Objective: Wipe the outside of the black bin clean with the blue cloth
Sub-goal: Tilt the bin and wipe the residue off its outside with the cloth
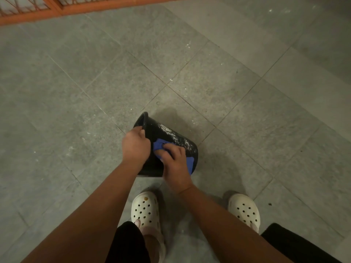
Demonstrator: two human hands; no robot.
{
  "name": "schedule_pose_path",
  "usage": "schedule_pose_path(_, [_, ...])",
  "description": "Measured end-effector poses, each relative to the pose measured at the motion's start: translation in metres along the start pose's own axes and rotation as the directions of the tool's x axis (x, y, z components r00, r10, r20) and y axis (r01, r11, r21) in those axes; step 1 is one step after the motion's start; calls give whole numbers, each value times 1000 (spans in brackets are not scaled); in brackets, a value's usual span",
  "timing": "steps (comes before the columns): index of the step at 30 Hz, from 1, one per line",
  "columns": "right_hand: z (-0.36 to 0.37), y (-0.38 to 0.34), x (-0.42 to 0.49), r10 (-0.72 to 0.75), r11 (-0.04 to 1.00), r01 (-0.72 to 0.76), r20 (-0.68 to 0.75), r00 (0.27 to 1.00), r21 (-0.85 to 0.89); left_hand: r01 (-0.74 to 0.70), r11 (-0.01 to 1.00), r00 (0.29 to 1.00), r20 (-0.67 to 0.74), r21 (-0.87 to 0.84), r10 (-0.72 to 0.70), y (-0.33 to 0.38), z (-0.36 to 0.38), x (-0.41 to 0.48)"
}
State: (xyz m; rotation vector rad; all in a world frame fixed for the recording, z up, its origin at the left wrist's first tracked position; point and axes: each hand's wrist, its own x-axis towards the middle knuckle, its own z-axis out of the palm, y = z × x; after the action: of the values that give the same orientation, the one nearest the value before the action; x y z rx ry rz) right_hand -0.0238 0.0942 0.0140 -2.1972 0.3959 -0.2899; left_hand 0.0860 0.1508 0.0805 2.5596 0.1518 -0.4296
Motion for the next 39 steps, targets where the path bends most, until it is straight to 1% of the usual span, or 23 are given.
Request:
schedule_pose_path(5, [-10,15,7,207,978,-207,-139,968,14,11,997,1000,-21,-80,-13,5,3,-8])
schedule_pose_path(8, [-10,21,0,314,949,-314,-158,936,25,-1,993,1000,6,-119,2,4,2,-9])
schedule_pose_path(9, [-10,20,-4,329,944,-330,-157,931,16,-18,993,1000,18,-117,20,4,2,-10])
schedule_pose_path(11, [-5,14,-11,290,956,-294,-146,946,-10,-57,994,998,32,-97,60,4,3,-12])
schedule_pose_path(13, [1,3,-15,193,980,-198,-106,975,-36,-85,994,995,42,-69,88,2,5,-14])
schedule_pose_path(15, [3,-6,-10,147,988,-149,-63,987,-30,-114,993,991,62,-21,115,1,6,-14])
schedule_pose_path(19, [-6,2,14,197,979,-194,-71,978,56,-121,993,990,66,-3,121,2,8,-13])
schedule_pose_path(21, [-10,13,21,285,957,-278,-89,955,78,-114,993,992,44,-11,114,1,10,-13])
schedule_pose_path(23, [-13,24,19,411,911,-403,-102,906,88,-122,993,992,34,-5,122,-1,11,-17])
schedule_pose_path(24, [-13,26,16,453,891,-446,-114,884,84,-132,991,991,33,1,132,-1,11,-19])
schedule_pose_path(25, [-12,24,13,463,886,-459,-130,877,61,-136,991,990,31,6,136,0,12,-19])
schedule_pose_path(27, [-10,15,7,407,912,-409,-141,903,16,-128,992,991,27,5,128,0,12,-20])
schedule_pose_path(29, [-9,7,6,319,947,-320,-132,938,13,-128,992,991,25,-7,128,0,11,-22])
schedule_pose_path(31, [-11,5,10,281,959,-282,-117,953,9,-113,993,993,24,-45,114,0,11,-24])
schedule_pose_path(33, [-14,12,15,297,954,-299,-115,948,3,-91,992,996,15,-90,93,0,13,-25])
schedule_pose_path(36, [-16,20,14,397,917,-398,-143,907,20,-47,988,999,14,-148,50,0,15,-25])
schedule_pose_path(37, [-17,18,11,409,912,-410,-150,900,28,-28,986,999,13,-166,31,0,15,-24])
schedule_pose_path(38, [-17,16,8,395,918,-394,-157,905,36,-15,985,1000,12,-174,17,-2,15,-23])
schedule_pose_path(39, [-16,13,5,351,936,-348,-164,922,43,-9,985,1000,12,-174,12,-3,14,-22])
